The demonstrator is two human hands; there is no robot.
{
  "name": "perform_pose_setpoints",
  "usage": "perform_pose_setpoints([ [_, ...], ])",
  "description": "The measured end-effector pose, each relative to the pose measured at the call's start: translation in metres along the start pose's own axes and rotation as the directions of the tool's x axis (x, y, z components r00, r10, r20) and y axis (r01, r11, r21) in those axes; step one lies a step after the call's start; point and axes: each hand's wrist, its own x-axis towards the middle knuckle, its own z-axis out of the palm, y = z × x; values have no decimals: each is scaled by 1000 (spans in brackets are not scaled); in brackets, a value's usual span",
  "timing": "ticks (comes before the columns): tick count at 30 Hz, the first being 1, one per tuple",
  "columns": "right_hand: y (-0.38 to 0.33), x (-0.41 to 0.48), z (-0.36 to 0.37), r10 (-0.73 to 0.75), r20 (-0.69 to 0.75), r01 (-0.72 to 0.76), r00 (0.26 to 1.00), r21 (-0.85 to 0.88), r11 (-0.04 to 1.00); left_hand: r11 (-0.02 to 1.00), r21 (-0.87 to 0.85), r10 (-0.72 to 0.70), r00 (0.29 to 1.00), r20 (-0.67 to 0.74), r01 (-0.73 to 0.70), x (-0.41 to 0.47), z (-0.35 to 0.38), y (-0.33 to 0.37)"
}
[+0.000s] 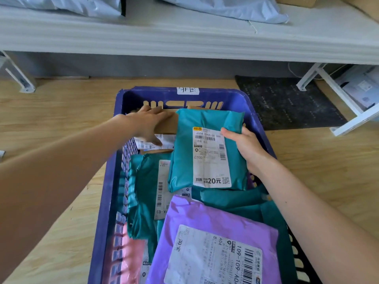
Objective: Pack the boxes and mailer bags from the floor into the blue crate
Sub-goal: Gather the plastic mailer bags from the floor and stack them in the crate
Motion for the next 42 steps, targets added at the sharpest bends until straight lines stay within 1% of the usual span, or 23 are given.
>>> perform_pose_setpoints([
  [4, 1, 0, 1, 9, 5, -9, 1000, 19, 1000, 989, 136, -33, 988, -148, 54, 11, 8, 6],
  [6, 2, 0, 1, 7, 1, -7, 1000, 22, 1000, 983, 155, -70, 979, -192, 101, 12, 15, 16],
  [10, 2, -4, 1, -9, -49, 9, 999, 17, 1000, 990, 49, -122, 983, -135, 129, 4, 15, 24],
  [11, 0, -5, -1, -10, -70, 12, 998, 23, 1000, 992, 20, -118, 982, -144, 122, -3, 10, 25],
  [14, -7, -10, -6, 18, -130, -7, 991, 88, 996, 996, -22, -90, 938, -335, 87, -32, 6, 34],
  [15, -9, -13, -8, 35, -140, -19, 989, 116, 993, 996, -71, -82, 941, -329, 62, -43, 8, 39],
  [16, -10, -15, -9, 53, -147, -32, 988, 141, 990, 994, -106, -64, 962, -265, 38, -54, 10, 47],
  [17, -11, -18, -10, 69, -152, -44, 986, 160, 986, 994, -108, -39, 982, -186, 20, -63, 14, 53],
  [18, -12, -22, -11, 84, -160, -55, 984, 176, 983, 996, -93, -19, 991, -136, 7, -70, 18, 59],
  [19, -13, -25, -12, 96, -170, -63, 981, 190, 980, 997, -76, -10, 993, -121, 1, -73, 22, 62],
  [24, -16, -36, -14, 96, -211, -45, 973, 234, 971, 998, -56, -42, 997, -71, 38, -72, 40, 65],
  [27, -14, -39, -14, 99, -245, -35, 964, 250, 968, 999, -5, -35, 998, -49, 35, -70, 46, 68],
  [29, -13, -39, -14, 104, -257, -35, 961, 258, 965, 998, 44, -30, 996, -89, 34, -71, 46, 73],
  [30, -13, -39, -14, 108, -256, -39, 961, 261, 964, 999, 36, -27, 993, -119, 31, -71, 46, 74],
  [31, -12, -39, -14, 112, -255, -43, 960, 261, 964, 999, -9, -31, 991, -126, 30, -70, 46, 74],
  [32, -12, -39, -15, 118, -254, -50, 960, 258, 965, 995, -91, -44, 994, -102, 34, -68, 45, 73],
  [34, -10, -38, -17, 137, -250, -70, 958, 259, 963, 957, -286, -44, 999, 10, 45, -63, 41, 66],
  [35, -9, -37, -18, 147, -246, -81, 958, 258, 963, 934, -354, -25, 998, 62, 46, -61, 37, 62],
  [37, -8, -36, -19, 169, -230, -108, 958, 255, 961, 904, -426, 20, 993, 118, 32, -62, 25, 55],
  [38, -8, -36, -20, 180, -223, -121, 958, 257, 959, 895, -445, 31, 993, 116, 24, -65, 18, 52],
  [40, -8, -36, -20, 196, -217, -136, 956, 262, 955, 861, -507, 9, 997, 78, 32, -69, 7, 47],
  [42, -7, -35, -20, 196, -210, -137, 958, 263, 955, 792, -607, -45, 998, 43, 62, -72, -2, 40],
])
